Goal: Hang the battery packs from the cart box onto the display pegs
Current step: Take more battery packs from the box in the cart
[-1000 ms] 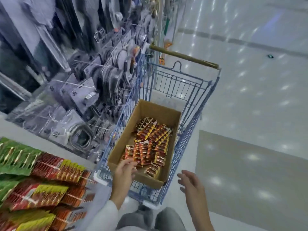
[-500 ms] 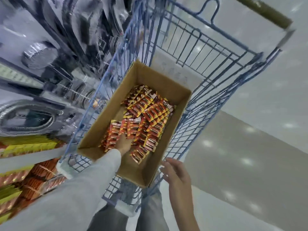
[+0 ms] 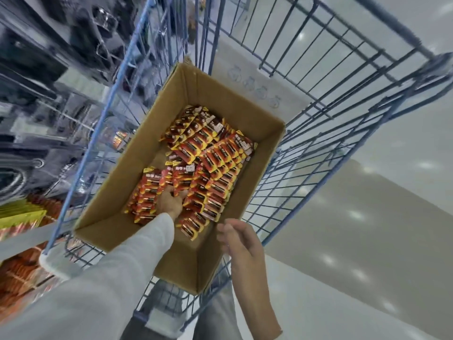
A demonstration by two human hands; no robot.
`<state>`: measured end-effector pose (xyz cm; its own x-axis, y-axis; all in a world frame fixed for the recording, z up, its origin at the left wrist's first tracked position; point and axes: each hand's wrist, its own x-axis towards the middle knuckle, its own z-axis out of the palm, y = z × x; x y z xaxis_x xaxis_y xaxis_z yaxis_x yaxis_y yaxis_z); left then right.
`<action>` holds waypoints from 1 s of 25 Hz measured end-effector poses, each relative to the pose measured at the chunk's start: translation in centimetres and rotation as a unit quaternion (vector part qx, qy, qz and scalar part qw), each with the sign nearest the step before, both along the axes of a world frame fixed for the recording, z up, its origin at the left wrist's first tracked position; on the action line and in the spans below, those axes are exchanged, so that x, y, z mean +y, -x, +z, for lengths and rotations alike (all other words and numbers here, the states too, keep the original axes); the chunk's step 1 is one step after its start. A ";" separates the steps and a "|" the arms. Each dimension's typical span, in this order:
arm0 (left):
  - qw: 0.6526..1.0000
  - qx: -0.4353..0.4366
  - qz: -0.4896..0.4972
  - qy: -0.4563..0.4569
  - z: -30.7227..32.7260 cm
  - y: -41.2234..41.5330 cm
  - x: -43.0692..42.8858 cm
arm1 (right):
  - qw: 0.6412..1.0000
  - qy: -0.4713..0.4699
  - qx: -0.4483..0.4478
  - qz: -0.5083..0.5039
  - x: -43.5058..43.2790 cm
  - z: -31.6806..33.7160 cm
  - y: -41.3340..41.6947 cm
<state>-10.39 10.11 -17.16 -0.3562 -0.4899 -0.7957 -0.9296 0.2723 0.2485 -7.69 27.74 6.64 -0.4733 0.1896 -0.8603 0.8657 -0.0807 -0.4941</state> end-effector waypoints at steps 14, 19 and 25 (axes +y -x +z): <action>0.955 0.141 0.185 -0.185 16.8 -7.5 -4.9 | 0.994 0.000 -0.110 -0.008 -3.7 -21.9 18.3; 0.931 0.133 0.283 -0.190 18.5 -11.8 -7.2 | 0.975 -0.193 -0.105 -0.039 -4.8 -25.3 18.5; 0.909 0.145 0.335 -0.201 18.5 -13.1 -6.8 | 0.982 -0.173 -0.070 -0.027 -3.9 -25.2 16.3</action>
